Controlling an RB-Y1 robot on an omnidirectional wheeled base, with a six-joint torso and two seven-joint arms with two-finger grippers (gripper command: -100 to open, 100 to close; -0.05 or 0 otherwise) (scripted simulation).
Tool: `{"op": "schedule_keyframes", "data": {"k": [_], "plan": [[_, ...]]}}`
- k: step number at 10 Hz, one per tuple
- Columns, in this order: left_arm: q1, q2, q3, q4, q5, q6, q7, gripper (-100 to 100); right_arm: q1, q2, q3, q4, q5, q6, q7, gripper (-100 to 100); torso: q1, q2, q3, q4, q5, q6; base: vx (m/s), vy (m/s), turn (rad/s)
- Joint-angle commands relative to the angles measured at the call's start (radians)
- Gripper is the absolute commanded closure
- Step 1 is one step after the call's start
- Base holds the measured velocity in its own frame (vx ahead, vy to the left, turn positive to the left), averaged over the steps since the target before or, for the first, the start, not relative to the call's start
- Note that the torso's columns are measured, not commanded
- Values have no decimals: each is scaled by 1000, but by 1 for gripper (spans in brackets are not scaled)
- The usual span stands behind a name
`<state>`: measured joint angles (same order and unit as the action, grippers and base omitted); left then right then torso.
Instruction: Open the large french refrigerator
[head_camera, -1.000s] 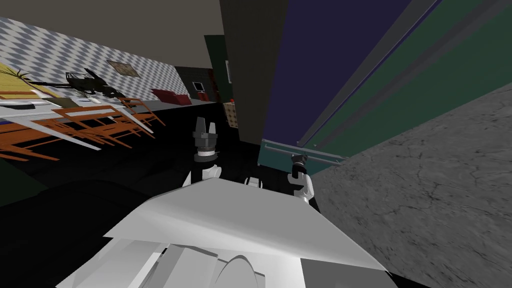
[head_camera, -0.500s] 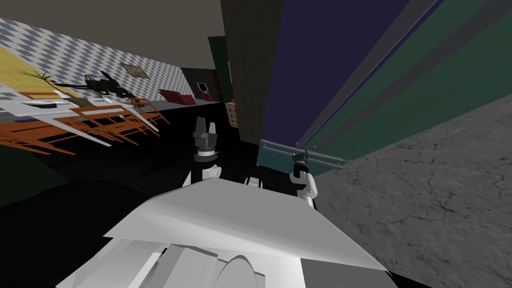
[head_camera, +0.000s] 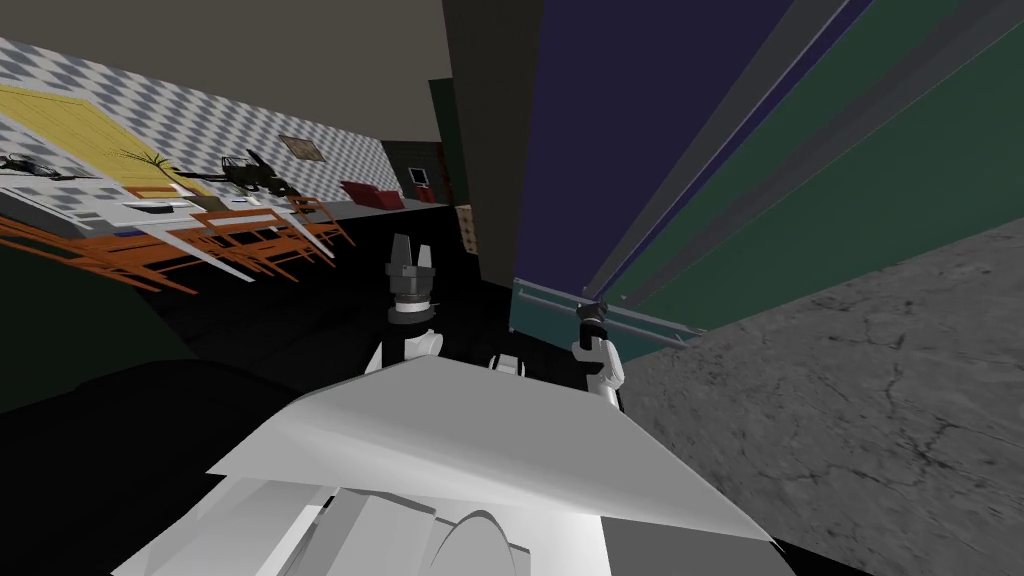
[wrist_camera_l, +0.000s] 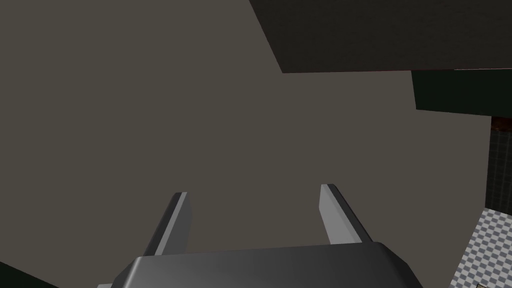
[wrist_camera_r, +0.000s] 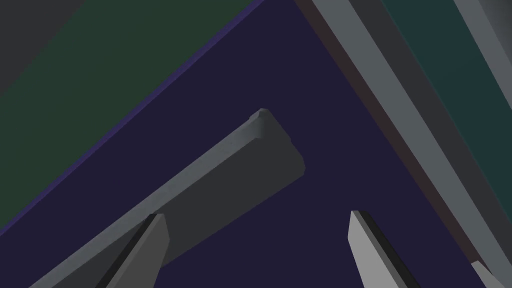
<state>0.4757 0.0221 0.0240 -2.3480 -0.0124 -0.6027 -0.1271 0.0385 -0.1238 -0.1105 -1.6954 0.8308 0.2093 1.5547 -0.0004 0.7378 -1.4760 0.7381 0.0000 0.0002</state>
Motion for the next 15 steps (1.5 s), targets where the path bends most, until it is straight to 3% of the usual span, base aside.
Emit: {"op": "schedule_keyframes", "data": {"k": [1, 5, 8, 9, 15], "plan": [[0, 0, 0, 0, 0, 0, 0, 0, -19, 2, 33, 14, -5, 14, -8, -100, 1, 0, 0, 0, 0, 0, 18, -224, 159], [0, 0, 0, 0, 0, 0, 0, 0, -46, 25, 91, 28, -20, 43, -21, -100, 2, 1, 0, 0, 0, 0, 1, -225, 142], [0, 0, 0, 0, 0, 0, 0, 0, -45, 23, 83, 26, -18, 43, -19, -100, 6, -5, -3, -1, 2, 0, 45, -60, 22], [0, 0, 0, 0, 0, 0, 0, 0, -44, 23, 84, 27, -19, 45, -19, 100, 5, -2, -2, 0, 2, -1, 2, 0, 17], [0, -1, -1, 0, 0, 0, 0, 0, -5, 76, -12, -27, 32, 70, -26, 100, 9, 9, 5, 6, 4, -2, -41, 267, -171]]}}
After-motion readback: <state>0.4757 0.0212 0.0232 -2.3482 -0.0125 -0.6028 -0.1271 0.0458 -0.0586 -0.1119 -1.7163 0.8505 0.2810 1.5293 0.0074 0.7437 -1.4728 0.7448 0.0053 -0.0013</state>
